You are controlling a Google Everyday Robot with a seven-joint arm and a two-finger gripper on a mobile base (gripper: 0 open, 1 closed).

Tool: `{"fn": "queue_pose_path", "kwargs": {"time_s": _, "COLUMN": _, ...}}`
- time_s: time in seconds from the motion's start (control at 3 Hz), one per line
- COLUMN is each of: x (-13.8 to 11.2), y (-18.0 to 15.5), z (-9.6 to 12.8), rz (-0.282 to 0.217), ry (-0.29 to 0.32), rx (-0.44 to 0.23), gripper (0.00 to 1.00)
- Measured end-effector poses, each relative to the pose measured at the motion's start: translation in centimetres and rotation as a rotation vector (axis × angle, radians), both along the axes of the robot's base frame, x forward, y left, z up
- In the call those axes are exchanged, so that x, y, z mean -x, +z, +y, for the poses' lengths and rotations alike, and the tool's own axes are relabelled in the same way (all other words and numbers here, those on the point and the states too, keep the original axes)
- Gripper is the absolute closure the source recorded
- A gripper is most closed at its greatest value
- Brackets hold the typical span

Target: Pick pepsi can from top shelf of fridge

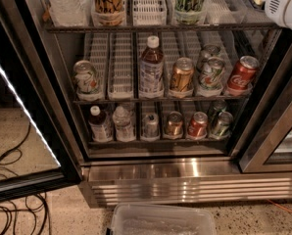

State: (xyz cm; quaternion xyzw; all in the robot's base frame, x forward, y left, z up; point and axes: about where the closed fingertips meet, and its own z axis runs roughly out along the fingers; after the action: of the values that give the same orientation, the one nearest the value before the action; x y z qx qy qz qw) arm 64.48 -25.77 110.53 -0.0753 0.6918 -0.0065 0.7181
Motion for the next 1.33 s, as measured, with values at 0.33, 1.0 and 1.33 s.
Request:
{"fn": "queue_pose_path", "kwargs": {"time_s": 0.33, "x": 0.1, "y": 0.3, "z": 1.3, "rz": 0.004, "ry": 0.025, "rx": -0.014, "gripper": 1.0}}
{"fn": "queue_pose_path", "kwargs": {"time_s": 1.0, "x": 3.3, "y": 3.0, "z": 4.0, "rz": 0.046, "ry": 0.122, "rx": -0.147, "gripper": 1.0}}
{"fn": "queue_pose_path", "kwargs": {"time_s": 1.33, "x": 7.9, "y": 6.2, "z": 4.0, "rz": 0.046, "ry": 0.249, "rx": -0.21, "gripper": 1.0}}
